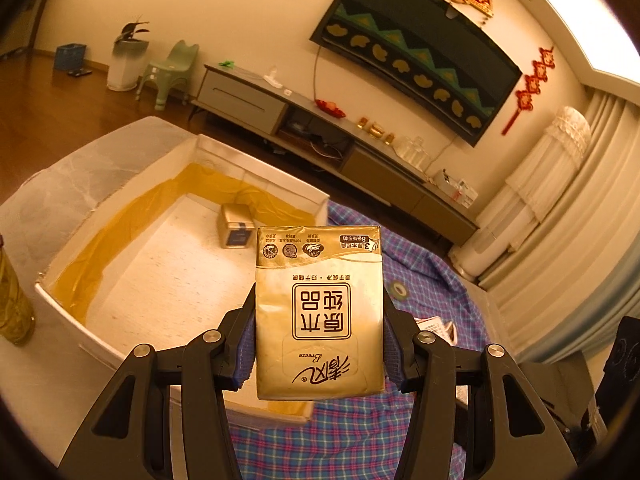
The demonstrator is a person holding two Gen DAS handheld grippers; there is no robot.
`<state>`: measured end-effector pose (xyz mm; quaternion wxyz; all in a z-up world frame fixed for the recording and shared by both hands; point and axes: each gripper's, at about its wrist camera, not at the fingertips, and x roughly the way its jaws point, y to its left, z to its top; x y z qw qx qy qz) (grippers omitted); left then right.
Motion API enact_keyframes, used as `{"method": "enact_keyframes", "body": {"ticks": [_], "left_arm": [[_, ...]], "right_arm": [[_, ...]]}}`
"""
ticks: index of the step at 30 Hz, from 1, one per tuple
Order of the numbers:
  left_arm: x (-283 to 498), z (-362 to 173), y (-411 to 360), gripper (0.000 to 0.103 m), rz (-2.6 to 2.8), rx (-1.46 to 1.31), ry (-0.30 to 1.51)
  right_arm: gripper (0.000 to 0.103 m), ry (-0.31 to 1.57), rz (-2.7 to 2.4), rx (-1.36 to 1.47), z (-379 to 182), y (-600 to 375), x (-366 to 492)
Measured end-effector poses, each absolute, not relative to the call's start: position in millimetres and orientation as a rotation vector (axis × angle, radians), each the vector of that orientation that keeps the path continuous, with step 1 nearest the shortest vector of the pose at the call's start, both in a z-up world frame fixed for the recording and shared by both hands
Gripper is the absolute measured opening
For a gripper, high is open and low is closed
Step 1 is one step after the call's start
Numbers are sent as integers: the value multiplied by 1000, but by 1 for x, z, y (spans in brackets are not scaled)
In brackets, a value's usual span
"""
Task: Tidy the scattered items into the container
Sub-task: 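Carry the snack packet and staples box over the white box with both tools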
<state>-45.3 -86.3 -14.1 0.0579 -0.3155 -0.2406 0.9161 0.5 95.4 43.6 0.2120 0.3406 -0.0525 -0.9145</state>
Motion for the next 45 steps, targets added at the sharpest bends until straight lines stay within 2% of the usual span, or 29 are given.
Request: {"method": "enact_keyframes", "body": {"ticks": [14,27,37,45], "left_arm": [[-39,-29,-139,54,2846,-1011,-802],[-97,-24,-170,54,2810,-1127,-838],[-105,-64,-162,54,2742,-1267,-823],[-107,-64,-189,54,2748,-1260,-870]], "right_arm": [[41,-166,-2495,928,53,72,-23],[41,-115,-2471,947,65,50,-66],[41,-80,-2406,1069,45,31,-113],[41,-120,-2331,1166,31,10,-156]]}}
